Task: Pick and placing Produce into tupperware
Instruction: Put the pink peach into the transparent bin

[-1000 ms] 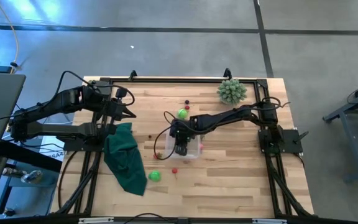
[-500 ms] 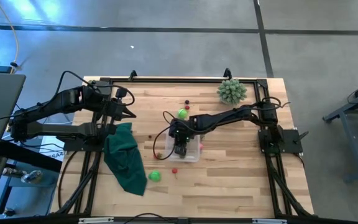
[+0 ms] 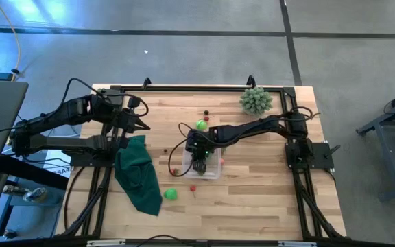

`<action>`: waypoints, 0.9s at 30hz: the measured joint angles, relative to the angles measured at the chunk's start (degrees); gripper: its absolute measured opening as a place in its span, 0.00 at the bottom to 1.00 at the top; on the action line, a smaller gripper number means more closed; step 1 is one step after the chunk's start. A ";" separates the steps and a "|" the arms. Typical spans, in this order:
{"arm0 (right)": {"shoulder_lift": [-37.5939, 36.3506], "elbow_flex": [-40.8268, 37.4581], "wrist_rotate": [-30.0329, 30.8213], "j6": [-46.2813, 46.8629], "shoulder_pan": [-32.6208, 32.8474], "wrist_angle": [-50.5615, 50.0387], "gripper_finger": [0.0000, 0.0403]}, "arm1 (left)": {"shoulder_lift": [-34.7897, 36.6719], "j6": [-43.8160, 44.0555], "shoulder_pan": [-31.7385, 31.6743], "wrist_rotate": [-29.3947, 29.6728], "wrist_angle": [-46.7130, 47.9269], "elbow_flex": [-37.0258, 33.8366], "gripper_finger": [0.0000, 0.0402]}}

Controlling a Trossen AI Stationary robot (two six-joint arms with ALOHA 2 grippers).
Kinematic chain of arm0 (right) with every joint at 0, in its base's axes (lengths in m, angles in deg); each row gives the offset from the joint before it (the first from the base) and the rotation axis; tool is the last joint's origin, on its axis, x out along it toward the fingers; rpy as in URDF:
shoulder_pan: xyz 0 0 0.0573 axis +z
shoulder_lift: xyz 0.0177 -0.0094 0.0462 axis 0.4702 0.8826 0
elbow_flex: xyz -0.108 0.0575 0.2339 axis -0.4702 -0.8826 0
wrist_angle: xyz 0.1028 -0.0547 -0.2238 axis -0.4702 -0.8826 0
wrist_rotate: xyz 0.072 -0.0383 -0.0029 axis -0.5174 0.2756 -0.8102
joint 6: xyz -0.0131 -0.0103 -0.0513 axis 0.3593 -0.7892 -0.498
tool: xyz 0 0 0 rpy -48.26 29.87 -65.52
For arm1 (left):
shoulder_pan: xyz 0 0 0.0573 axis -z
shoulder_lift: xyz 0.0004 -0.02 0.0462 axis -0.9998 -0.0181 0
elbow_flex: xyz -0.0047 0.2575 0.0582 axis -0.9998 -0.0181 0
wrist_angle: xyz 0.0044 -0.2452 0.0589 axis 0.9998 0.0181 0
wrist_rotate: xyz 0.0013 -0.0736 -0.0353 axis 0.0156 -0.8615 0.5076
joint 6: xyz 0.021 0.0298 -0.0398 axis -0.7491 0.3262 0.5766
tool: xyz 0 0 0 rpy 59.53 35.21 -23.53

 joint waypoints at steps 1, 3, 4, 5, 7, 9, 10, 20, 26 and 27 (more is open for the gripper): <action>-0.97 0.00 0.07 0.00 0.10 -0.33 0.31 | 0.00 0.00 0.02 0.00 0.00 0.00 0.00; -3.40 0.00 1.28 -0.03 0.36 -1.05 0.31 | 0.00 0.00 0.00 0.01 0.00 -0.02 0.00; -4.75 0.00 2.52 -0.03 0.58 -1.66 0.31 | 0.00 0.01 0.02 -0.01 0.00 -0.01 0.00; -6.30 0.00 4.15 -0.03 0.90 -2.35 0.31 | 0.00 0.01 0.01 0.01 0.00 -0.01 0.00; -9.73 0.00 8.06 -0.21 1.74 -3.90 0.31 | 0.00 0.01 0.02 0.00 0.00 0.00 0.00; -13.45 -0.01 12.61 -1.05 2.89 -5.58 0.31 | 0.00 0.01 0.01 0.01 0.00 0.00 0.00; -15.33 -0.28 15.05 -1.10 3.53 -5.90 0.31 | 0.00 0.00 0.02 -0.01 -0.02 0.00 0.00; -35.19 -21.81 25.67 8.57 9.65 2.24 0.31 | 0.00 0.01 0.02 0.00 -0.01 -0.02 0.00; -44.15 -40.87 25.32 16.48 15.32 18.11 0.31 | 0.00 0.02 0.02 0.01 -0.02 0.00 0.00; -44.97 -43.40 25.48 17.09 16.04 20.19 0.31 | 0.00 0.00 0.01 0.01 0.00 0.00 0.00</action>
